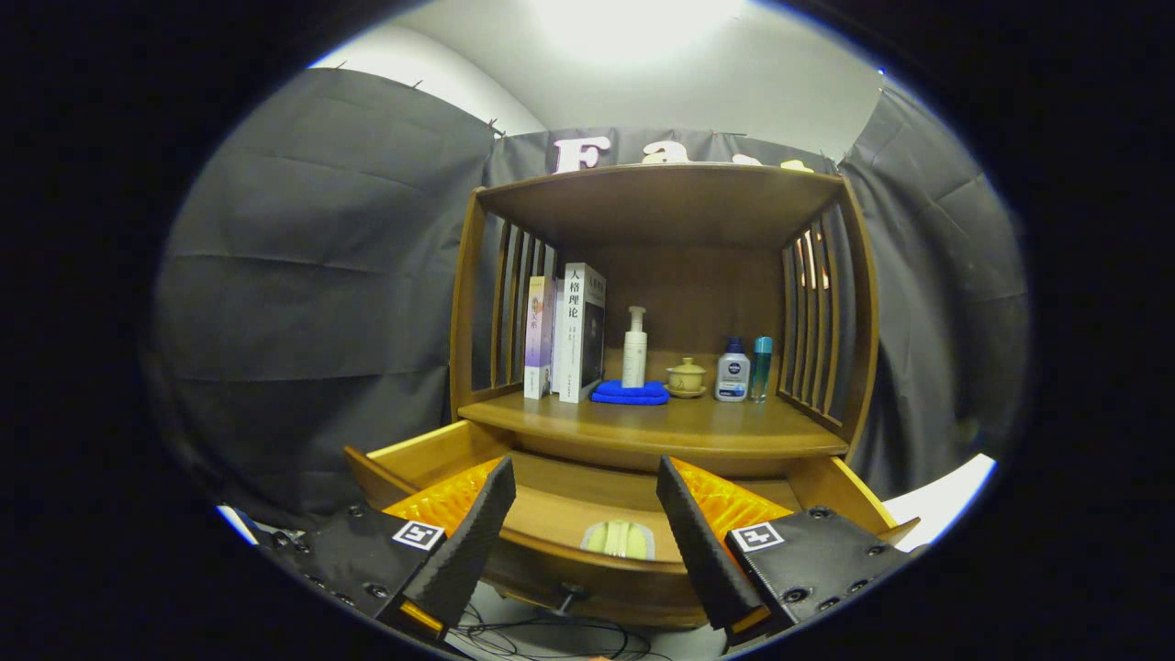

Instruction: Pull open the drawer, take out the items inside it, and place them on the countertop above the cabinet.

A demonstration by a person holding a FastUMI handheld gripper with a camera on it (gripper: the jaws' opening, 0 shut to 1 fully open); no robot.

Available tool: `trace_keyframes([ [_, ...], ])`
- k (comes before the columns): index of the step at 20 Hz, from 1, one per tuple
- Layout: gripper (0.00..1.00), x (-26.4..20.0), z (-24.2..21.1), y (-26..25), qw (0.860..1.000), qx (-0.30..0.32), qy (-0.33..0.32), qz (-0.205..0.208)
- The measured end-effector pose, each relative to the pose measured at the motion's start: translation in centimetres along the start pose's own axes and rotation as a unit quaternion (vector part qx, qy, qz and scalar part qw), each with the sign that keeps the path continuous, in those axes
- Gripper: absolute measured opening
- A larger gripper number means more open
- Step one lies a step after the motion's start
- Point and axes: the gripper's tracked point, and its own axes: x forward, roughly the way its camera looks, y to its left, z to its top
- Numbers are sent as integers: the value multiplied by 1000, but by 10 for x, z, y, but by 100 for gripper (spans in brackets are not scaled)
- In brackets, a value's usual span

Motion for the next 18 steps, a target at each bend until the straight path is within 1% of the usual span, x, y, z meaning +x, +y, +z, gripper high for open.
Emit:
trace_keyframes([
  [3,98,27,5,-7,998,27,48,15],
  [6,98,53,-5,-21,993,39,112,15],
  [8,98,68,-19,-29,987,49,154,17],
  [11,97,83,-46,-37,975,59,213,14],
  [13,96,88,-65,-41,967,55,249,14],
  [18,96,94,-106,-44,943,63,327,18],
])
